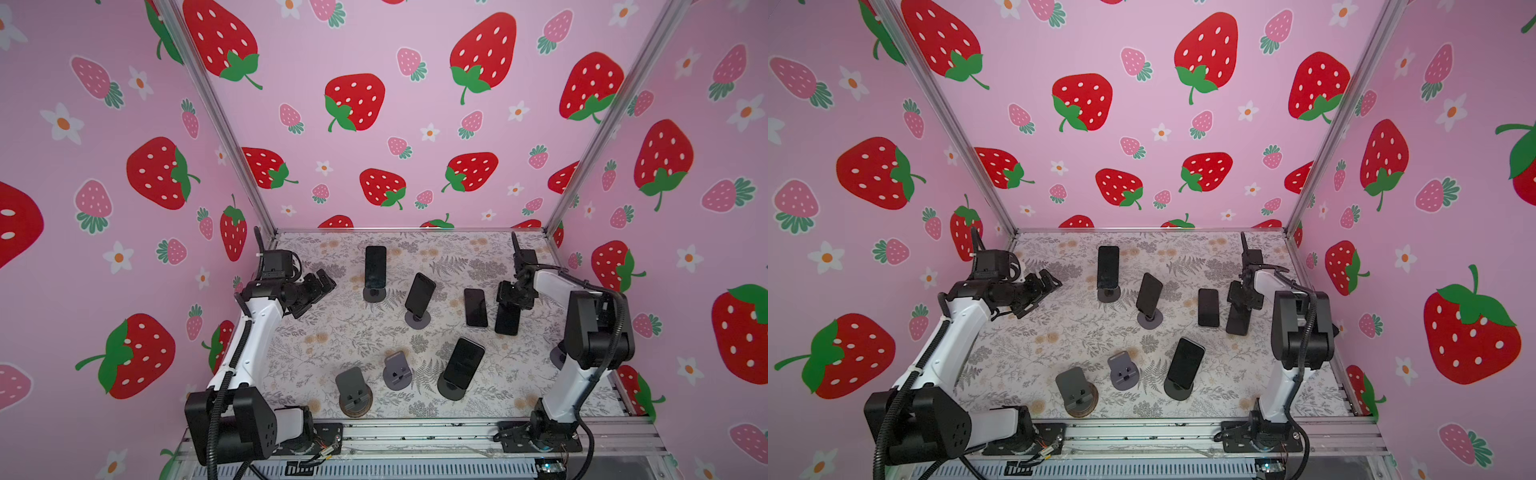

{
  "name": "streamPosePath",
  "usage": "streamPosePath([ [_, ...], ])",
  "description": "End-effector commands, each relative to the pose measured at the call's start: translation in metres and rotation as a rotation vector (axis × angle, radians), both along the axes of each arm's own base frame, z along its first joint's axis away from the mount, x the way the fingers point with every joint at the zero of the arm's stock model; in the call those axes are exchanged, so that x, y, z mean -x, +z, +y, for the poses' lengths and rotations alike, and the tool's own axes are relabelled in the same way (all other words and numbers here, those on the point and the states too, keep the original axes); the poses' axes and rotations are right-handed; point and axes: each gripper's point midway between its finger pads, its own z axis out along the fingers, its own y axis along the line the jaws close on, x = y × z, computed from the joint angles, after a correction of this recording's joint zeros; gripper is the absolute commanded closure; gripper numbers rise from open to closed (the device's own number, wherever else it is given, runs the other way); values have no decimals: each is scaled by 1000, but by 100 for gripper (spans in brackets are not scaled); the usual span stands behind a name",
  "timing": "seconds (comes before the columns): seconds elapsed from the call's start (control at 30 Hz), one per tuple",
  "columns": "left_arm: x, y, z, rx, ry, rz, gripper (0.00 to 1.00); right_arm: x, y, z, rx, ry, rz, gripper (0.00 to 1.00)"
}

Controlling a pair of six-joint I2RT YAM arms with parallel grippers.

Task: Remove the phone from the phone stand
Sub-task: Place the phone to the middle-right of the table.

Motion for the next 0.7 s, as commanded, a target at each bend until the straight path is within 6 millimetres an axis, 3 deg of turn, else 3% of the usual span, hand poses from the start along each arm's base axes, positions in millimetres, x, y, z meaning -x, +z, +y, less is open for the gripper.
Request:
streamPosePath([
  [0.0, 5, -4, -2, 8, -1, 4, 0, 4, -8, 0, -15, -7, 14, 37],
  [0.4, 6, -4, -4, 20, 3, 7, 0, -4, -10, 10, -47, 20, -9, 38],
  [0.67, 8, -2, -1, 5, 13, 3, 0, -9, 16, 13, -36, 26, -65, 35],
])
